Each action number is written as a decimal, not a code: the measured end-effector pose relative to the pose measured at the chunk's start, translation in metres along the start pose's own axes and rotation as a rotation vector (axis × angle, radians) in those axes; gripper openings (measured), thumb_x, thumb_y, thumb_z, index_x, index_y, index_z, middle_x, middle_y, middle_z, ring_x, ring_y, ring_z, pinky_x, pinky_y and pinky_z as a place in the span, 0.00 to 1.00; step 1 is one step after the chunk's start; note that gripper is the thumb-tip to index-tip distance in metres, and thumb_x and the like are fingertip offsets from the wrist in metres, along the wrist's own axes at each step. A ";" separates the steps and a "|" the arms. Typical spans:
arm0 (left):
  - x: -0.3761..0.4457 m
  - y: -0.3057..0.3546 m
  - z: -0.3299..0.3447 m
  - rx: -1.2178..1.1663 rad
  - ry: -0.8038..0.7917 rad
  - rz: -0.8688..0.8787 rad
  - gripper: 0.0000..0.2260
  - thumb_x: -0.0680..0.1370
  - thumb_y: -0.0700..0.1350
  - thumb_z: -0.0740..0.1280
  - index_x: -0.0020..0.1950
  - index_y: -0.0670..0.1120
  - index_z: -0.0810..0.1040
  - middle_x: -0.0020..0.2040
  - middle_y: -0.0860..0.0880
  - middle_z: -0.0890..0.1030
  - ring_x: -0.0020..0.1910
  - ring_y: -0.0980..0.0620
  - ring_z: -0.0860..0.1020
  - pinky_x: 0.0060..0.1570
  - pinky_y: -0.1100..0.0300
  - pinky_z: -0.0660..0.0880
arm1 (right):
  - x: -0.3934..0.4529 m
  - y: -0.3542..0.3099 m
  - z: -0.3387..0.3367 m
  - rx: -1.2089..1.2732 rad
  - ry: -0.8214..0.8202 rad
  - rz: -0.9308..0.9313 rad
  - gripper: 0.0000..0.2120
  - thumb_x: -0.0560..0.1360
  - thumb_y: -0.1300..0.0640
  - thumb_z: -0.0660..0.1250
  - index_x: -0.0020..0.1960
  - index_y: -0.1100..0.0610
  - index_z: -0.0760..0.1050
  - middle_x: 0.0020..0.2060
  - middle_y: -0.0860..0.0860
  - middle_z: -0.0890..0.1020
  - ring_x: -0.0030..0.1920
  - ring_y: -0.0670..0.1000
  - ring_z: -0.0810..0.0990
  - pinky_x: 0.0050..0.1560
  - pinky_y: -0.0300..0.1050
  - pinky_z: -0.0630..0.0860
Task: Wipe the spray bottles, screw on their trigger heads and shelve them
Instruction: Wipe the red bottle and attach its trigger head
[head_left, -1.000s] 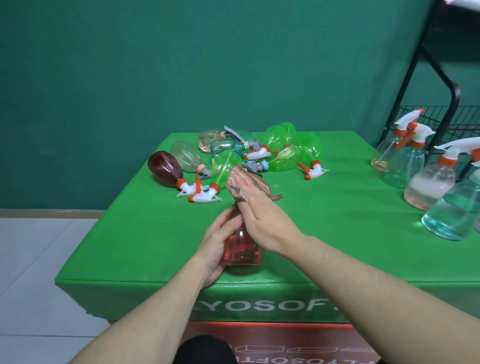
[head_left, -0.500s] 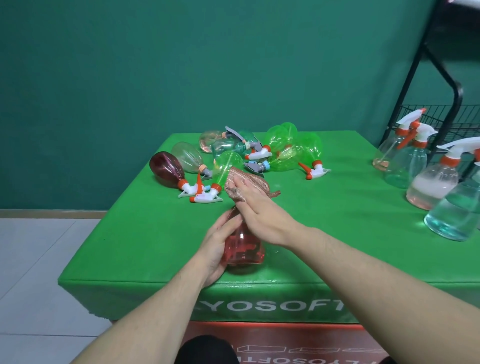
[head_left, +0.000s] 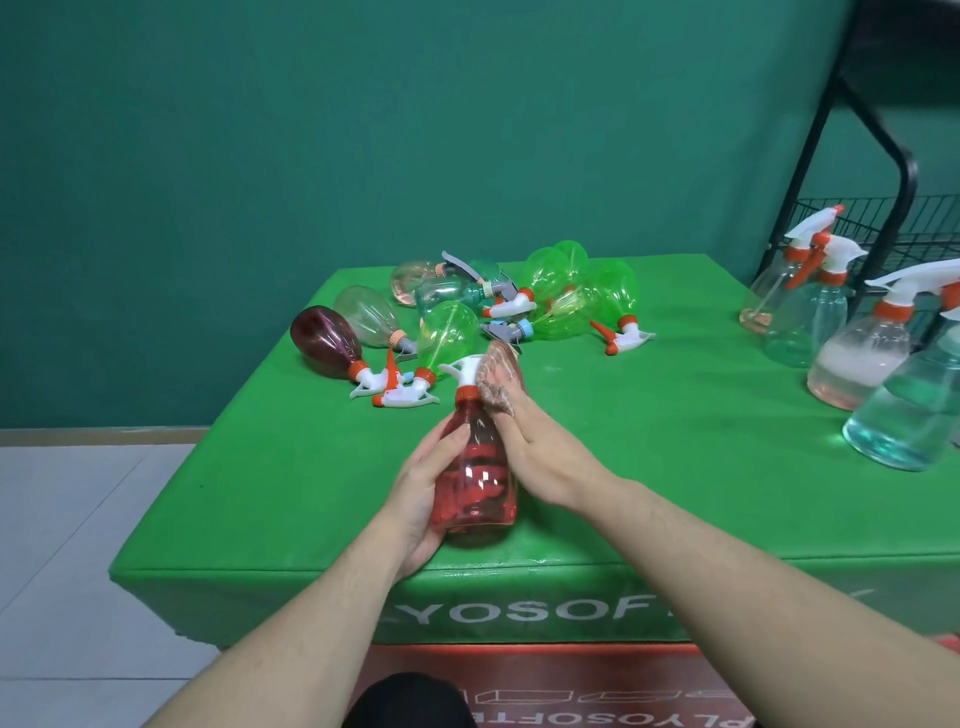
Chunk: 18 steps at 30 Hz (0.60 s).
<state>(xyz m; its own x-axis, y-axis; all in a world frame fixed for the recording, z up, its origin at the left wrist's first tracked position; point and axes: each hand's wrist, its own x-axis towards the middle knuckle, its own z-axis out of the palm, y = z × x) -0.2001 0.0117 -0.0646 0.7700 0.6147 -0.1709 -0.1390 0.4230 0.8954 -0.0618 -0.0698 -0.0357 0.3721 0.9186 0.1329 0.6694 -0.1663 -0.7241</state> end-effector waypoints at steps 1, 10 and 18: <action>0.000 0.000 0.000 -0.002 0.002 -0.001 0.24 0.74 0.50 0.73 0.70 0.49 0.76 0.57 0.40 0.86 0.49 0.42 0.86 0.45 0.48 0.84 | -0.004 0.003 -0.001 0.009 -0.005 0.018 0.27 0.86 0.48 0.47 0.83 0.50 0.46 0.81 0.45 0.53 0.79 0.42 0.53 0.80 0.41 0.49; 0.003 -0.004 -0.001 0.018 0.015 0.019 0.30 0.70 0.51 0.74 0.72 0.51 0.75 0.58 0.40 0.85 0.51 0.41 0.86 0.49 0.46 0.84 | -0.009 -0.005 -0.005 0.248 0.110 0.177 0.21 0.87 0.46 0.46 0.72 0.50 0.69 0.64 0.48 0.75 0.66 0.50 0.73 0.63 0.40 0.65; 0.003 -0.004 0.000 0.014 0.024 0.036 0.27 0.70 0.50 0.72 0.70 0.51 0.76 0.57 0.40 0.86 0.49 0.42 0.86 0.46 0.47 0.84 | 0.022 -0.017 -0.004 0.380 0.196 0.313 0.21 0.86 0.48 0.47 0.58 0.58 0.75 0.53 0.54 0.78 0.55 0.54 0.76 0.57 0.46 0.69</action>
<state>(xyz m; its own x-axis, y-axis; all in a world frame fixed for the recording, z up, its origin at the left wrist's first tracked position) -0.1973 0.0122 -0.0685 0.7496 0.6453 -0.1476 -0.1578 0.3907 0.9069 -0.0625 -0.0479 -0.0180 0.6543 0.7556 -0.0318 0.2397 -0.2470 -0.9389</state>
